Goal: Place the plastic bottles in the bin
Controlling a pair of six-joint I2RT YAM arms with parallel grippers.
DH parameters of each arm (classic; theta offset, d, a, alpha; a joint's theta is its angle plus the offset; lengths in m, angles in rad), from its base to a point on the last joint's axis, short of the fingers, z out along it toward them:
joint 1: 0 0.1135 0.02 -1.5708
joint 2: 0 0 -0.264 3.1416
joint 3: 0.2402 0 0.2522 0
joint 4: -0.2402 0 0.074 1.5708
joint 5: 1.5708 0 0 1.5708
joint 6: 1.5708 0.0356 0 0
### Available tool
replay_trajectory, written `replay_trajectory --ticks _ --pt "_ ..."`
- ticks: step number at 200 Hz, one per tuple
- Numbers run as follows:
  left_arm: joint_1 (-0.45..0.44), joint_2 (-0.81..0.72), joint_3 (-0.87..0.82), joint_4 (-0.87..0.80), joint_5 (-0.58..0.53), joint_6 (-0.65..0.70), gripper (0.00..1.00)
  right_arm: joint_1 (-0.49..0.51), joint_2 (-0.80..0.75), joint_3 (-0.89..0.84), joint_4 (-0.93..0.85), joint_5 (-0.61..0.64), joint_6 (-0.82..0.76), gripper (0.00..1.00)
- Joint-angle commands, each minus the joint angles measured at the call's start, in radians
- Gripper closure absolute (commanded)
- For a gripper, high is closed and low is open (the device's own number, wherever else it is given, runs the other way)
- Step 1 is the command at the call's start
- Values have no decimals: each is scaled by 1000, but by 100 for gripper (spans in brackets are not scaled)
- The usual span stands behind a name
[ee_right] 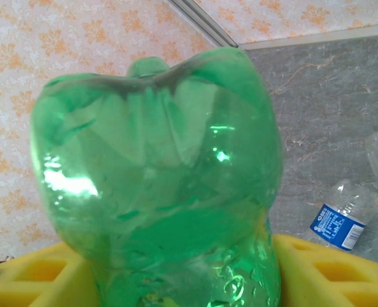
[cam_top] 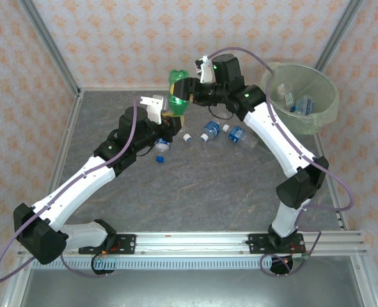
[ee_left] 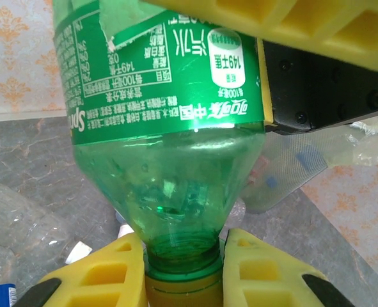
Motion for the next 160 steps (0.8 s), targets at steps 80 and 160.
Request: replay_trajectory --ticks 80,160 --pt "-15 -89 -8 25 -94 16 2 -96 -122 -43 43 96 75 47" --pt "-12 -125 -42 27 -125 -3 1 -495 -355 -260 95 126 212 46"
